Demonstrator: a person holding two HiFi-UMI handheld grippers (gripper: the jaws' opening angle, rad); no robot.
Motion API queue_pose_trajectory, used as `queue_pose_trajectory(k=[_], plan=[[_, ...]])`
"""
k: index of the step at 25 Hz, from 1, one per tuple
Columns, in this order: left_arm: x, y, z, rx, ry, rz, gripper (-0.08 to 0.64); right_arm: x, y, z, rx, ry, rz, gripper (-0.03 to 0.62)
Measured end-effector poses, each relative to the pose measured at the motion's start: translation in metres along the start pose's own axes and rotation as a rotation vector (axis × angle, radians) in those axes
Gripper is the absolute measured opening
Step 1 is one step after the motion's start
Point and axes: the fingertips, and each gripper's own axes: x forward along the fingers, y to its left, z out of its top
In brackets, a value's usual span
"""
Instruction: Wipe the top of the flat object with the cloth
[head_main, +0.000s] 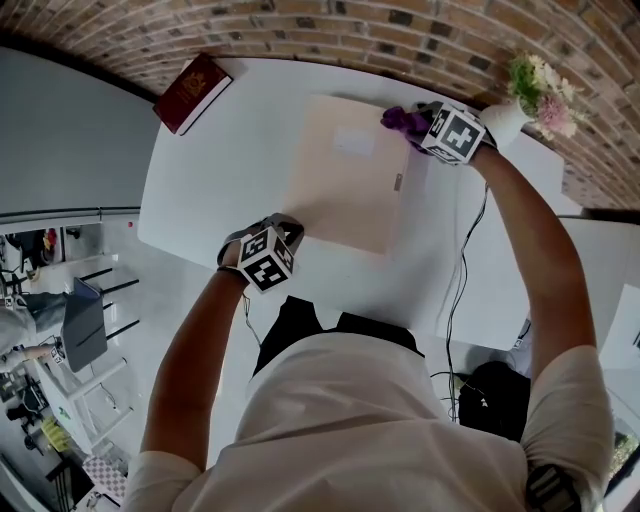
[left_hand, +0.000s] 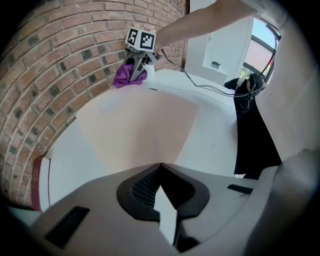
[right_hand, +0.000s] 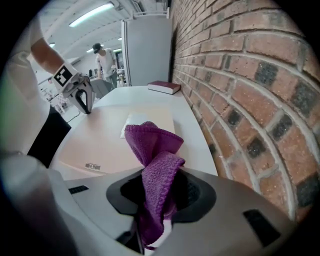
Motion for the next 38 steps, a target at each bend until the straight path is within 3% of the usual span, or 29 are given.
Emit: queue_pose_trajectory(k=[7,15,21,26,28,33,38], plan=[[0.0,0.0,0.0,-0.005,0.013,-0.003,0.025,-0.004,-0.033,-0.007,0.164,-0.055,-0.145,0.141],[0.001,0.0,-0.002,-0.007,0.016,-0.024,0.025,-0.038,-0.015,-0.003,0.334,-0.216,-0.255,0.141],[-0.002,-0.002,-0.006,-0.134,-0.06,-0.069,0.025,-0.072,0.071,-0.001,0.476,-0.343,-0.262,0.141],[-0.018,0.004,-0.001,-0.279,-0.213,-0.099,0.025,-0.091,0.16,-0.001,0.639,-0.421,-0.276,0.142],[-0.032,0.001,0.0,-0.304,-0.279,-0.114,0.025,-0.099,0.192,0.005,0.687,-0.444,-0.283,0.143],[-0.08,-0.009,-0.004,-0.316,-0.442,-0.169,0.025,-0.109,0.258,0.035,0.734,-0.478,-0.3,0.141],[-0.129,-0.011,-0.024,-0.377,-0.547,-0.202,0.025,-0.107,0.307,0.075,0.728,-0.5,-0.297,0.141]])
